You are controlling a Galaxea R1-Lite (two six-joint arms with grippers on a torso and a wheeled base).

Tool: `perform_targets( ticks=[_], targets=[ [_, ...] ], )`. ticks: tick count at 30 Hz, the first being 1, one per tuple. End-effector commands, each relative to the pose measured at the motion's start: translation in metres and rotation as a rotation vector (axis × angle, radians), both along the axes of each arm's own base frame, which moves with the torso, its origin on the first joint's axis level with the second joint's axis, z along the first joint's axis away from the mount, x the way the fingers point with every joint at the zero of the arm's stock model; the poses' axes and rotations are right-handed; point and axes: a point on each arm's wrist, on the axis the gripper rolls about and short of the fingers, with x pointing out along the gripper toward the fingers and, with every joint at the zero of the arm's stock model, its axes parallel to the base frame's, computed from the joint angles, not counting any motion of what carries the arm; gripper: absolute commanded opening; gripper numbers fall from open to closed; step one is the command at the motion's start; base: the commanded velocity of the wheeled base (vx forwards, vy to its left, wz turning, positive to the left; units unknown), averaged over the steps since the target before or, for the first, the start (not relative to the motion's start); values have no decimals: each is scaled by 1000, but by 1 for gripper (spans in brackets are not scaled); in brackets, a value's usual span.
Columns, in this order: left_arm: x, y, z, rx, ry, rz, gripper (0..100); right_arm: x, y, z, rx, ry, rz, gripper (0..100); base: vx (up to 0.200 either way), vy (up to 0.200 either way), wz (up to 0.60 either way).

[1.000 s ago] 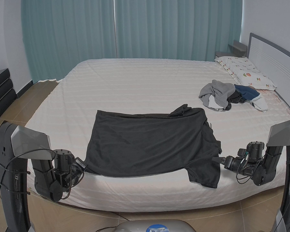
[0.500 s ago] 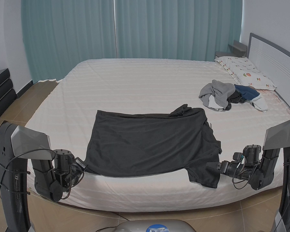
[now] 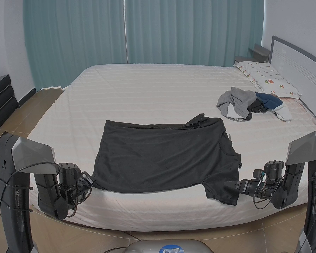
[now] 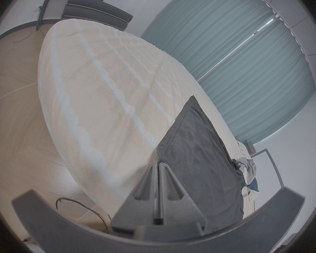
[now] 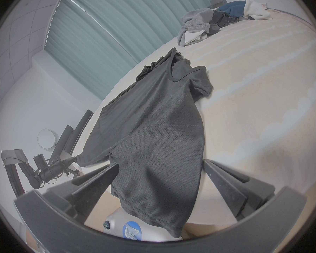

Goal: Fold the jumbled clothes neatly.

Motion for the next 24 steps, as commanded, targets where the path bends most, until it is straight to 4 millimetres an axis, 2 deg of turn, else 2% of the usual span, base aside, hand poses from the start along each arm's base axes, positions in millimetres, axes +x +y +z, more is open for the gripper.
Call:
perform_targets(
  ticks=[1,4,5,16,21,24],
  targets=[
    [0,0,0,0,0,1,0,-1,0,-2,-1,9,0,100,0,0,0],
    [0,0,0,0,0,1,0,0,0,-5,0,17,-1,100,0,0,0],
    [0,0,0,0,0,1,0,0,0,-5,0,17,-1,0,0,0,0],
    [0,0,0,1,0,-1,0,0,-11,-1,-28,-5,-31,0,0,0,0],
    [-1,-1,-2,6,3,0,0,-6,-9,16,-31,-18,-22,0,0,0,0],
    [-3,0,-2,7,2,-1,0,-14,-10,18,-33,12,-26,0,0,0,0]
  ],
)
